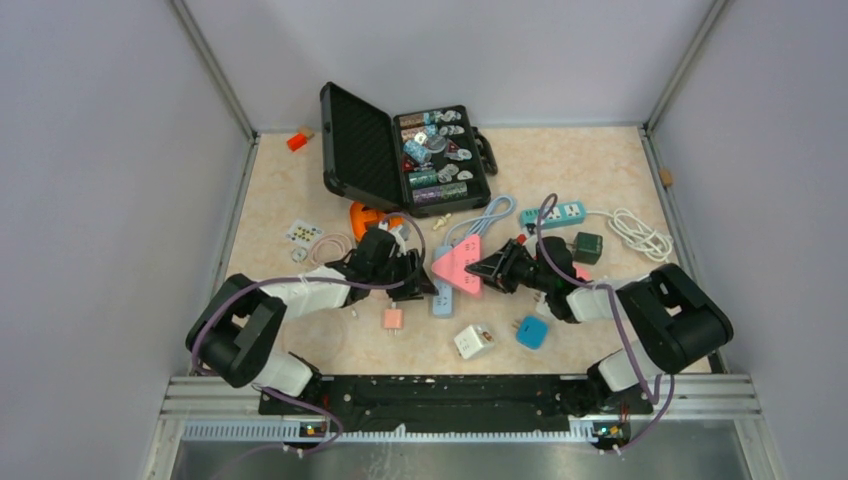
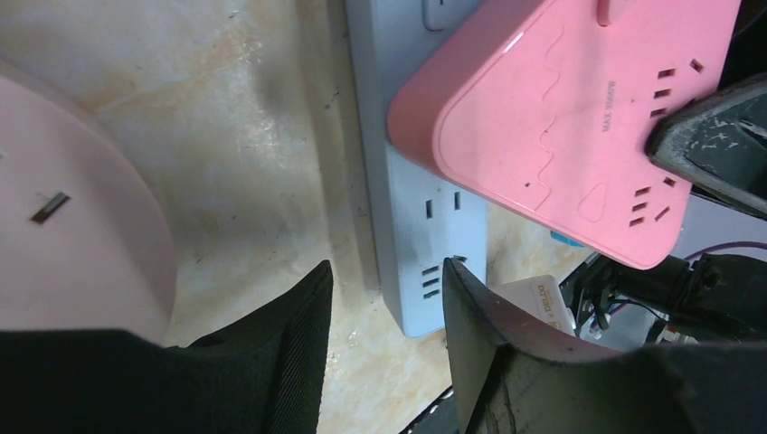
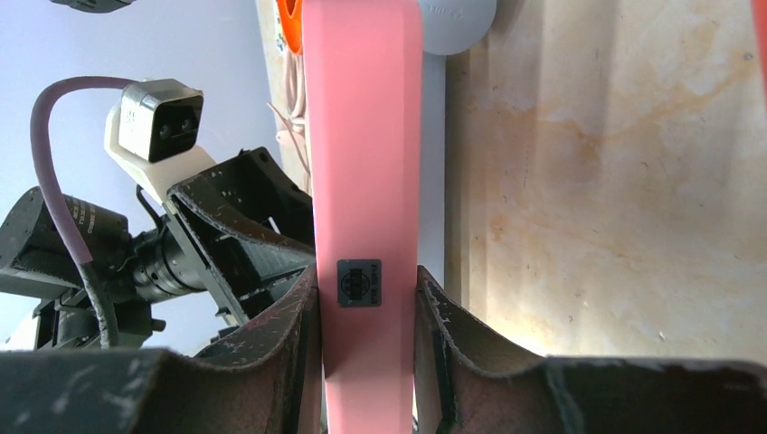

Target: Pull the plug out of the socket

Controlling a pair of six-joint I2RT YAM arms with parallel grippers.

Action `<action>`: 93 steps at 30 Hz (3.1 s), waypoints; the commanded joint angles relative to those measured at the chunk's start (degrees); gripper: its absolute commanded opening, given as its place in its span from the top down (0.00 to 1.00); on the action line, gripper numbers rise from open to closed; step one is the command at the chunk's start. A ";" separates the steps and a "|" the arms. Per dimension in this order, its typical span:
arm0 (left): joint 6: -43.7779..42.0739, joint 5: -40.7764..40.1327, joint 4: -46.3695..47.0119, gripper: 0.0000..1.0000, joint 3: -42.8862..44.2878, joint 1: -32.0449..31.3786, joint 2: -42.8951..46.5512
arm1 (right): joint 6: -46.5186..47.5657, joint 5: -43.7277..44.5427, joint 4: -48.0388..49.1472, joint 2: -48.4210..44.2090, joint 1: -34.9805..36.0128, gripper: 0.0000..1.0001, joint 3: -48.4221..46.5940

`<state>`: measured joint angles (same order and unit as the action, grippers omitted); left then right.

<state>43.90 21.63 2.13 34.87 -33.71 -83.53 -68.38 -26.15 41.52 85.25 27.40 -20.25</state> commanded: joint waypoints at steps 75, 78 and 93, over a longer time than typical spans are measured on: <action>8.16 -21.09 -6.79 0.70 -3.87 -5.66 -8.67 | 3.31 -0.62 24.67 -2.07 2.92 1.00 -2.92; 8.05 -21.09 -6.87 0.70 -3.76 -5.66 -8.76 | 7.67 -0.27 19.32 -4.16 2.97 1.00 -3.26; 7.81 -21.10 -7.28 0.71 -3.41 -5.57 -8.71 | -8.37 2.74 24.27 -6.31 2.94 1.00 -3.04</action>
<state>55.29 6.57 8.84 34.81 -38.87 -87.68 -70.65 -21.39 51.83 83.20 29.32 -19.46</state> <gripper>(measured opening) 0.296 0.318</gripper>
